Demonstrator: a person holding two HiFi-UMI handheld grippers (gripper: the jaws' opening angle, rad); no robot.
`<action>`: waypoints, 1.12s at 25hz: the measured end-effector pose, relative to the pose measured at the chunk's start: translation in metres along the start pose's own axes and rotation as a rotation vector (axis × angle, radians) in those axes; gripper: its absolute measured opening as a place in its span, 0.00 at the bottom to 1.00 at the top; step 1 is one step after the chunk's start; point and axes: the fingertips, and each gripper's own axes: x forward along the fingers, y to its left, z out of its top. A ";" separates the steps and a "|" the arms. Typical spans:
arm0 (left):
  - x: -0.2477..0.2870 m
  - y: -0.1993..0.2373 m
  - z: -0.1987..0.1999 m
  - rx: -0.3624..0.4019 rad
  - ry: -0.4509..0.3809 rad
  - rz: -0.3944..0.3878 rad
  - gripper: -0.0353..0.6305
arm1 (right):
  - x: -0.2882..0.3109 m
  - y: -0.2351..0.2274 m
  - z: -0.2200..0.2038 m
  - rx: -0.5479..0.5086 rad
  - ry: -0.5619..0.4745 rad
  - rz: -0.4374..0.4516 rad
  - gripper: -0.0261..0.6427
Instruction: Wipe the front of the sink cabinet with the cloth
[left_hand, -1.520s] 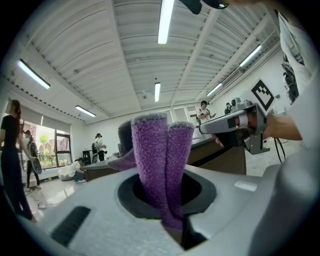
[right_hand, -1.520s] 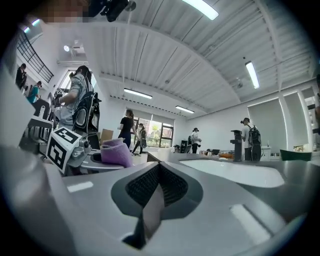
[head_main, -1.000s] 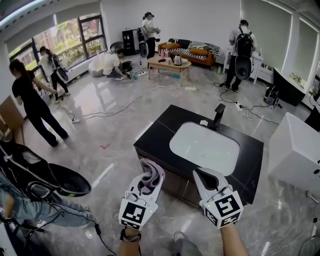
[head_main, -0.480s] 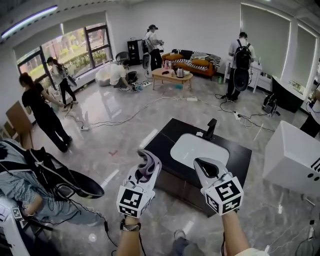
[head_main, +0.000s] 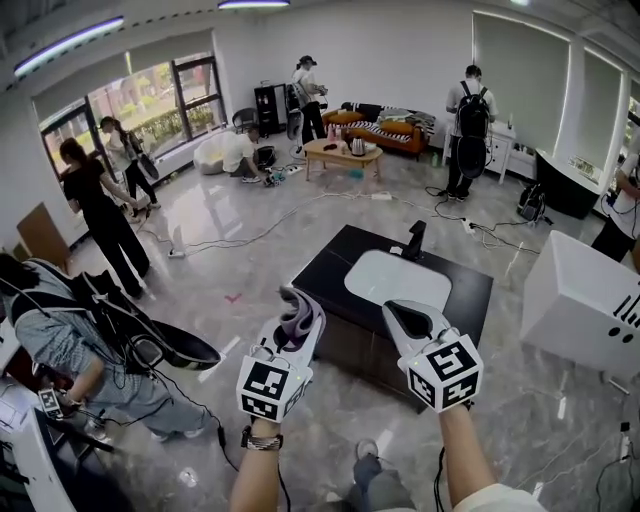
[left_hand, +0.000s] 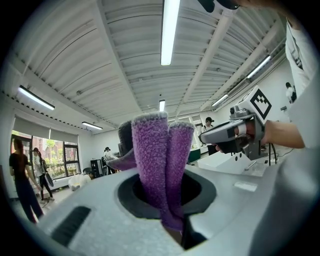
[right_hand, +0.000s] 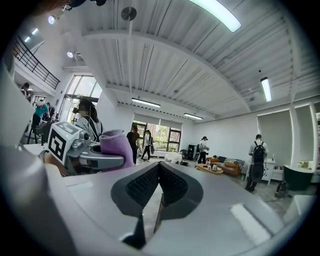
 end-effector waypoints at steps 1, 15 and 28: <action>-0.006 -0.006 -0.001 -0.001 0.003 -0.005 0.13 | -0.006 0.007 0.000 0.009 -0.002 0.000 0.05; -0.053 -0.040 -0.008 0.025 -0.014 0.018 0.13 | -0.040 0.056 -0.027 0.006 0.012 0.014 0.05; -0.075 -0.056 0.012 0.033 -0.020 0.015 0.13 | -0.058 0.079 -0.013 -0.008 0.016 0.038 0.05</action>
